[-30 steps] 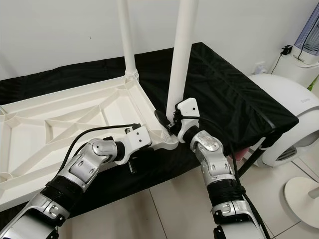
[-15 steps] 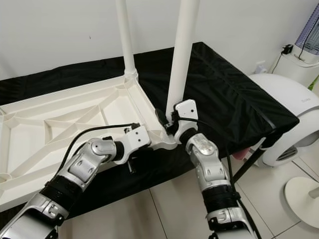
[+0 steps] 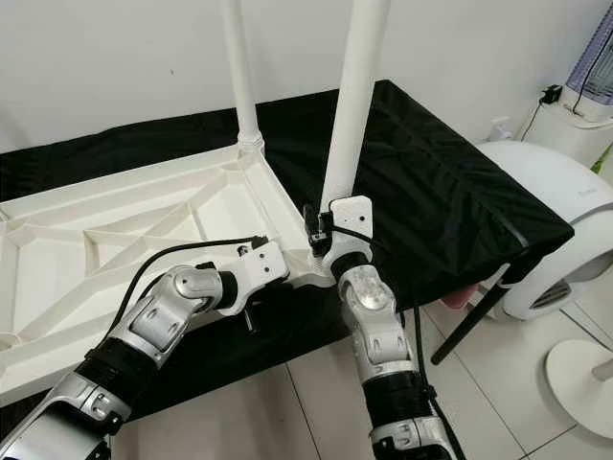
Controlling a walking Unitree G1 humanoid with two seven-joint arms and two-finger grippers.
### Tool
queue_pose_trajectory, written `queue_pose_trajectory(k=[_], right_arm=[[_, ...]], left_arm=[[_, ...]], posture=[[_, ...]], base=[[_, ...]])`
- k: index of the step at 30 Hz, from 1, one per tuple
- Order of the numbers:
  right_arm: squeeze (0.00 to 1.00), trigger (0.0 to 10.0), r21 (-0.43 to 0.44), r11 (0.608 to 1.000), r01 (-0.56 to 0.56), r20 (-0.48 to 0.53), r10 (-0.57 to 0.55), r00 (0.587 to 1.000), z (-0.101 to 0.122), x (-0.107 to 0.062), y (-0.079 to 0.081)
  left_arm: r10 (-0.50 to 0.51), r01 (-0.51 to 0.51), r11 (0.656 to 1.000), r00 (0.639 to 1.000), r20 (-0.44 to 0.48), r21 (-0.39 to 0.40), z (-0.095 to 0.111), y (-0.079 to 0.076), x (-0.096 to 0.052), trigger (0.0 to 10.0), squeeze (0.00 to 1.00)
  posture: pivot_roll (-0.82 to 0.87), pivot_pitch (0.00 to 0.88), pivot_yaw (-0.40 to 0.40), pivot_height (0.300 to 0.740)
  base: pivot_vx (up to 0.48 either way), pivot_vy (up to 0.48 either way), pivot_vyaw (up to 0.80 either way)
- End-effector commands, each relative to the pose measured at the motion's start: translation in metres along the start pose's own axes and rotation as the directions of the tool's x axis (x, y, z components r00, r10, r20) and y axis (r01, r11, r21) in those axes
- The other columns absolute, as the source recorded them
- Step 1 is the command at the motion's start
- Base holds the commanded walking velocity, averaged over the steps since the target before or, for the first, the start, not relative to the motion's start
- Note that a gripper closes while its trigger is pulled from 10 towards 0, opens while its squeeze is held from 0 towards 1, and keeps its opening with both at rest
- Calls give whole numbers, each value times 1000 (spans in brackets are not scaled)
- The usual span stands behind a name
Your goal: Building children table
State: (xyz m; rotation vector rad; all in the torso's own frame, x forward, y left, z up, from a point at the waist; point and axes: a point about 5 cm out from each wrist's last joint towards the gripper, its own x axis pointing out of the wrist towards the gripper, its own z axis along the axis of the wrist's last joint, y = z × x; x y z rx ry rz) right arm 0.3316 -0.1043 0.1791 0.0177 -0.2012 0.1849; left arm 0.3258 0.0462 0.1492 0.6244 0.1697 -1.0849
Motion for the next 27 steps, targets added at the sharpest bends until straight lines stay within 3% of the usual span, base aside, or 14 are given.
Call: queue_pose_trajectory(k=[1, 13, 23, 24, 25, 27], right_arm=[[0, 10000, 47, 998, 42, -161, -34, 986, -32, -9, 0], [0, 10000, 19, 962, 271, -143, -266, 953, -28, -14, 12], [0, 10000, 14, 957, 290, -140, -286, 948, -27, -15, 15], [400, 10000, 13, 956, 293, -138, -288, 948, -27, -16, 15], [1000, 10000, 26, 960, 278, -141, -271, 952, -27, -16, 16], [1000, 10000, 26, 962, 271, -138, -265, 954, -26, -16, 16]], left_arm=[[-24, 24, 1000, 999, 22, 1, 0, -8, 4, 10000, 0], [-24, 24, 1000, 999, 26, 4, 1, -8, 4, 10000, 0], [-24, 24, 1000, 999, 26, 2, 1, -9, 4, 10000, 0], [-24, 24, 1000, 999, 26, 3, 1, -10, 4, 10000, 0], [-24, 24, 1000, 999, 27, 3, 1, -10, 4, 10000, 0], [-25, 24, 1000, 999, 27, 3, 1, -10, 4, 10000, 0]], posture=[[-90, 112, 50, 740], [-90, 107, 47, 740], [-86, 101, 40, 740], [-86, 100, 39, 740], [-88, 97, 38, 740], [-88, 96, 37, 740]], base=[[0, 0, 0], [0, 0, 0], [0, 0, 0], [0, 0, 0], [0, 0, 0], [0, 0, 0]])
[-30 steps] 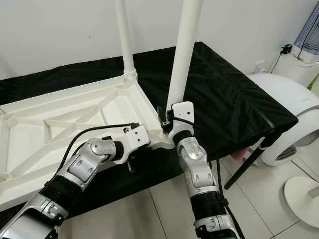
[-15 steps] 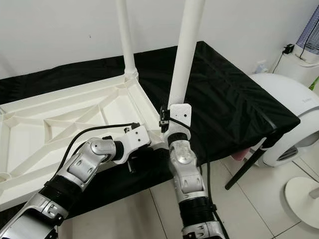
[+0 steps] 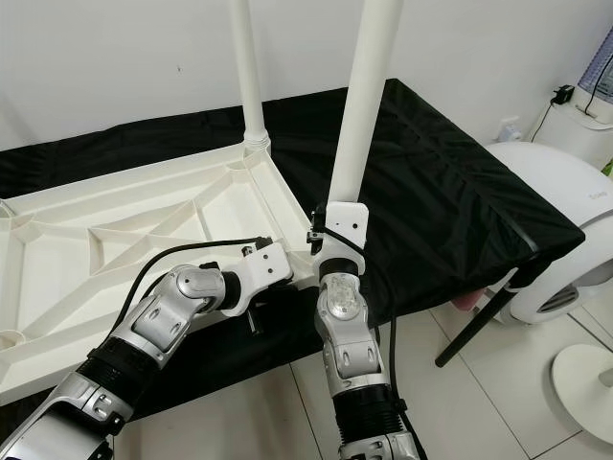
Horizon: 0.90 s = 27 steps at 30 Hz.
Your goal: Building children table
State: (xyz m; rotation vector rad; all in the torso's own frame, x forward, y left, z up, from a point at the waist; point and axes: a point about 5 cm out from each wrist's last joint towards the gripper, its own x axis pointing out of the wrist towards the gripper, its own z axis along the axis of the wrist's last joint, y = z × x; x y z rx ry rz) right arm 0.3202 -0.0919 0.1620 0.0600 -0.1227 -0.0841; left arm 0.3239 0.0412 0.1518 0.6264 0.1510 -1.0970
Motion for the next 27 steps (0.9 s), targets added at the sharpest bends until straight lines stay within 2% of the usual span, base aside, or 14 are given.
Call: queue_pose_trajectory(k=[1, 10, 15, 16, 17, 18, 21, 24, 27], right_arm=[[1000, 10000, 12, 1000, -3, -60, 4, 998, -11, -4, 1], [1000, 10000, 24, 999, -49, -69, 50, 996, -13, -5, 2], [1000, 10000, 2, 999, -44, -56, 44, 997, -12, -4, -1], [239, 10000, -5, 998, -59, -51, 58, 997, -11, -3, -3], [239, 10000, -5, 998, -59, -51, 58, 997, -11, -3, -3], [0, 10000, -10, 998, -68, -46, 67, 997, -10, -2, -7], [0, 10000, -22, 995, -99, -28, 98, 995, -8, 1, -15], [0, 10000, -26, 994, -102, -23, 101, 995, -7, 1, -17], [0, 10000, -31, 987, -159, -2, 159, 987, -4, 1, -20]], left_arm=[[-20, 20, 1000, 1000, 12, -9, -4, -9, 3, 10000, 0], [-22, 22, 1000, 1000, 17, -7, -3, -10, 4, 10000, 0], [-24, 25, 1000, 1000, 18, -8, -3, -11, 4, 10000, 0], [-25, 25, 1000, 1000, 19, -7, -3, -11, 4, 10000, 0], [-25, 25, 1000, 1000, 19, -7, -3, -11, 4, 10000, 0], [-25, 26, 1000, 999, 20, -7, -3, -11, 5, 10000, 0], [-23, 24, 1000, 1000, 19, -6, -2, -10, 4, 10000, 0], [-23, 23, 1000, 1000, 19, -7, -2, -10, 4, 10000, 0], [-21, 21, 1000, 1000, 19, -8, -2, -9, 4, 10000, 0]], posture=[[-90, 93, 36, 740], [-93, 89, 33, 740], [-94, 88, 33, 740], [-95, 87, 34, 740], [-95, 87, 34, 740], [-95, 87, 34, 740], [-98, 92, 35, 740], [-98, 92, 35, 740], [-102, 97, 38, 740]], base=[[0, 0, 0], [0, 0, 0], [0, 0, 0], [0, 0, 0], [0, 0, 0], [0, 0, 0], [0, 0, 0], [0, 0, 0], [0, 0, 0]])
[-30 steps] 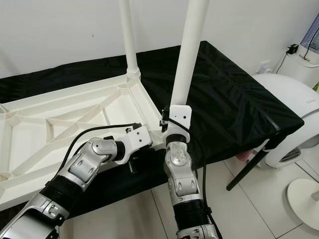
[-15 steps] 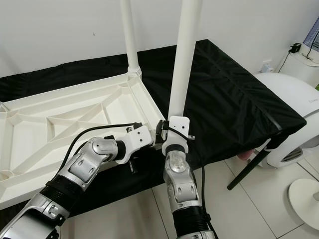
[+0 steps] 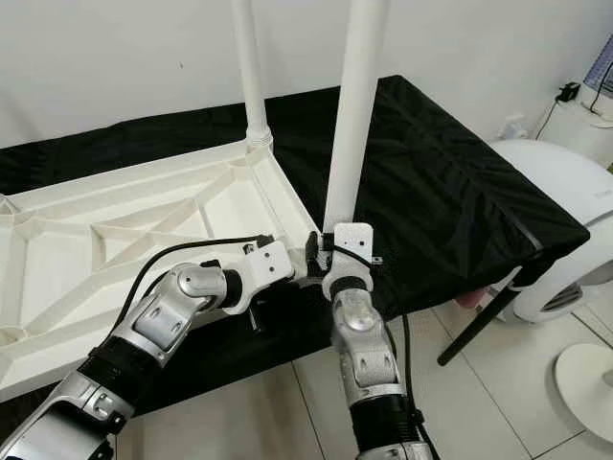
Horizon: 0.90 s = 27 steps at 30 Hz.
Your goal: Building children table
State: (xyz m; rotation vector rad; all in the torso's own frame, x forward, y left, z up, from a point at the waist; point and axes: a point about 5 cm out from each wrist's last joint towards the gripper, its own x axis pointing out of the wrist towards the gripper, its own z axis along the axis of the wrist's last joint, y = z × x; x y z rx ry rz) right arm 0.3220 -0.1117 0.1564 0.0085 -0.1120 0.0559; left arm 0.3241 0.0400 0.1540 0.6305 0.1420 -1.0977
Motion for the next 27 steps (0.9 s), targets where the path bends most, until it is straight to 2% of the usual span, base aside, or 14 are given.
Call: queue_pose_trajectory(k=[1, 2, 3, 4, 5, 10, 11, 13, 14, 21, 24, 26, 27], right_arm=[[0, 10000, 14, 999, -42, 20, 41, 999, 2, -2, -1], [0, 10000, 14, 999, -42, 20, 41, 999, 2, -2, -1], [898, 10000, 24, 996, -81, 13, 81, 997, 2, -2, -2], [898, 10000, 24, 996, -81, 13, 81, 997, 2, -2, -2], [1000, 10000, 27, 986, -163, 18, 163, 987, 3, -4, -3], [1000, 10000, 5, 970, -243, 23, 243, 970, 5, -3, -7], [549, 10000, 3, 960, -280, 23, 279, 960, 5, -3, -8], [549, 10000, 3, 952, -306, 23, 306, 952, 6, -3, -8], [0, 10000, 6, 942, -335, 21, 335, 942, 7, -3, -9], [0, 10000, -14, 924, -383, 29, 383, 923, 11, 0, -17], [0, 10000, -40, 899, -437, 26, 438, 899, 15, 3, -25], [0, 10000, -40, 899, -437, 26, 438, 899, 15, 3, -25], [0, 10000, -52, 879, -474, 19, 476, 879, 17, 6, -30]], left_arm=[[-22, 22, 1000, 1000, 14, -16, -5, -9, 4, 10000, 0], [-22, 22, 1000, 1000, 14, -16, -5, -9, 4, 10000, 0], [-21, 21, 1000, 1000, 14, -16, -5, -9, 4, 10000, 0], [-21, 21, 1000, 1000, 14, -16, -5, -9, 4, 10000, 0], [-18, 19, 1000, 1000, 14, -17, -5, -8, 4, 10000, 0], [-15, 16, 1000, 1000, 16, -16, -4, -6, 5, 10000, 0], [-15, 15, 1000, 1000, 16, -16, -4, -6, 5, 10000, 0], [-15, 15, 1000, 1000, 16, -16, -4, -6, 5, 10000, 0], [-14, 15, 1000, 1000, 16, -16, -4, -6, 5, 10000, 0], [-12, 12, 1000, 1000, 15, -13, -3, -5, 4, 10000, 0], [-9, 9, 1000, 1000, 14, -13, -4, -3, 3, 10000, 0], [-9, 9, 1000, 1000, 14, -13, -4, -3, 3, 10000, 0], [-6, 6, 1000, 1000, 12, -13, -4, -2, 3, 10000, 0]], posture=[[-104, 99, 39, 740], [-104, 99, 39, 740], [-105, 100, 38, 740], [-105, 100, 38, 740], [-107, 102, 39, 740], [-109, 102, 39, 740], [-108, 101, 39, 740], [-108, 101, 39, 740], [-108, 101, 40, 740], [-103, 100, 41, 740], [-101, 101, 41, 740], [-101, 101, 41, 740], [-98, 101, 42, 740]], base=[[0, 0, 0], [0, 0, 0], [0, 0, 0], [0, 0, 0], [0, 0, 0], [0, 0, 0], [0, 0, 0], [0, 0, 0], [0, 0, 0], [0, 0, 0], [0, 0, 0], [0, 0, 0], [0, 0, 0]])
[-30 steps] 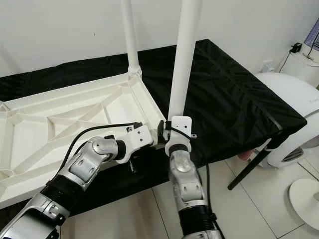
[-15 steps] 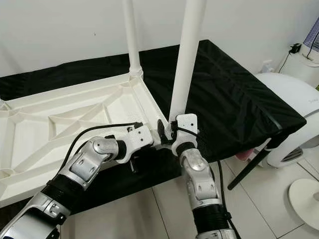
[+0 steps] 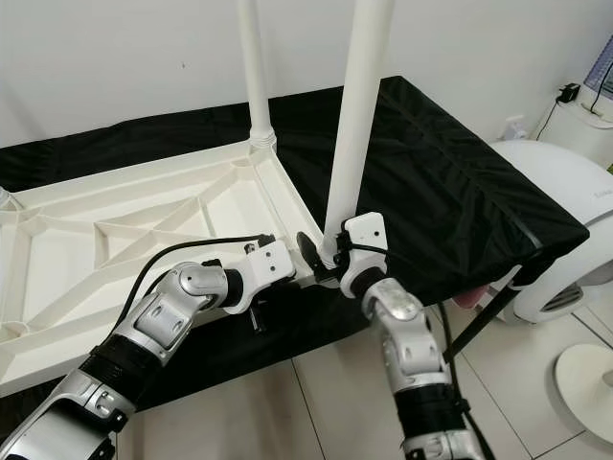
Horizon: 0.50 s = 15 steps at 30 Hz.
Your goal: Building children table
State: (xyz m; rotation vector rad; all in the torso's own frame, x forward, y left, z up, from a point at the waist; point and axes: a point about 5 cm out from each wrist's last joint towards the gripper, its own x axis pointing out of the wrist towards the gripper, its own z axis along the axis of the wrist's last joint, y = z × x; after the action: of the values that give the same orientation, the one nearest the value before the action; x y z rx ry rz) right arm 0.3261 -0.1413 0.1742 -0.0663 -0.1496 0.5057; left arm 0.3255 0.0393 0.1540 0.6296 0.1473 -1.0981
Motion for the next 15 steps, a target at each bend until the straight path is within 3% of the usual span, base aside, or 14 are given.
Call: queue_pose_trajectory(k=[1, 6, 15], right_arm=[[0, 10000, 6, 999, -42, -2, 42, 999, -1, 1, -1], [0, 10000, -23, 994, -111, -14, 111, 994, 4, 0, -15], [0, 10000, -61, 960, -274, -46, 271, 961, 7, -1, -21]], left_arm=[[-4, 4, 1000, 1000, 16, -9, -4, -3, 1, 10000, 0], [-3, 3, 1000, 1000, 15, -8, -4, -3, 1, 10000, 0], [-8, 8, 1000, 1000, 17, -4, -3, -4, 2, 10000, 0]], posture=[[-98, 101, 42, 740], [-98, 99, 43, 740], [-103, 93, 46, 740]], base=[[0, 0, 0], [0, 0, 0], [0, 0, 0]])
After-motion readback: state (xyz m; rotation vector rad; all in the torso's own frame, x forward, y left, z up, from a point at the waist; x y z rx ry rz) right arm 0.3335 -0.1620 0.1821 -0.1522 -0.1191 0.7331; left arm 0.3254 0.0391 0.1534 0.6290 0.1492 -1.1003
